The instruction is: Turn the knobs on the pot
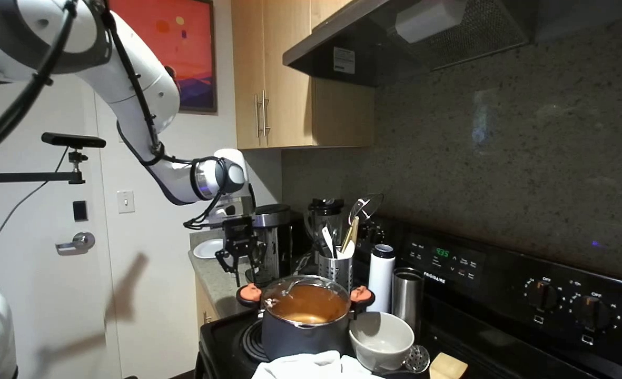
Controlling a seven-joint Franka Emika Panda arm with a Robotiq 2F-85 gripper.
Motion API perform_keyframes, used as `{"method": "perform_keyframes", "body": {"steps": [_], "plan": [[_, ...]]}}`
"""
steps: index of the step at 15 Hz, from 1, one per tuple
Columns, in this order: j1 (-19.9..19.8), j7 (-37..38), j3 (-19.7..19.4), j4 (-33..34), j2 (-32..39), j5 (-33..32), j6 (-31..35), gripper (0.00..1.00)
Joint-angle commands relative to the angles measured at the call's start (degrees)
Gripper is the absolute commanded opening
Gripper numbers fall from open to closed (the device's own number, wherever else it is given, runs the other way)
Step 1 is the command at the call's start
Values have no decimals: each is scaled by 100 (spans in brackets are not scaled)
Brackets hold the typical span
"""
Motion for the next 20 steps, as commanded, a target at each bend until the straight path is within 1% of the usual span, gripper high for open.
{"method": "perform_keyframes", "body": {"steps": [1,2,4,5,7,11,14,17,20], "plan": [[164,-731,139,38,146,225,474,73],[192,-919,135,85,122,208,424,81],[201,-1257,106,168,38,183,269,95],[181,-1426,85,219,-8,185,217,99],[123,-2011,46,338,-87,296,203,100],[-25,-3855,-70,501,-252,639,144,100],[-178,-5140,-200,502,-398,863,-77,100],[-364,-6344,-382,448,-480,909,-201,100],[-553,-7243,-566,480,-446,718,-293,100]]}}
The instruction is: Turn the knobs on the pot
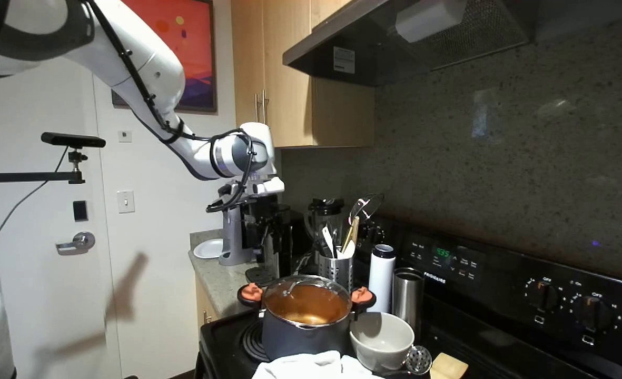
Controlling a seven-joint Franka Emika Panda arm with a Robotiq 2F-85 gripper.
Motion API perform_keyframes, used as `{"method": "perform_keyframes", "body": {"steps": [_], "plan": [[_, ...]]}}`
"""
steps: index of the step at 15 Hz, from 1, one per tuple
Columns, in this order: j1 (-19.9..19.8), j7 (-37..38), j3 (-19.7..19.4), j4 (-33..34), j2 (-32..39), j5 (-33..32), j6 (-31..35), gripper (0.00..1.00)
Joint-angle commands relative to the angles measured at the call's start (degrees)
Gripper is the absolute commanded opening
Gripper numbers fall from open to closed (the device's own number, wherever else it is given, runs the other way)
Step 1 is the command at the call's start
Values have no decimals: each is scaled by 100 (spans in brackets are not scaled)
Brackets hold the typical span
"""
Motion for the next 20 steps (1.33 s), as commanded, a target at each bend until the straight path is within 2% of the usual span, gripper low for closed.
{"method": "perform_keyframes", "body": {"steps": [1,5,10,15,20], "plan": [[-219,-1008,-161,14,-69,-95,-188,100],[-401,-1783,-335,19,6,-166,-71,100],[-480,-2389,-412,3,153,-51,40,100],[-461,-2621,-406,-30,-8,121,152,100],[-465,-2424,-381,31,41,-16,82,100]]}}
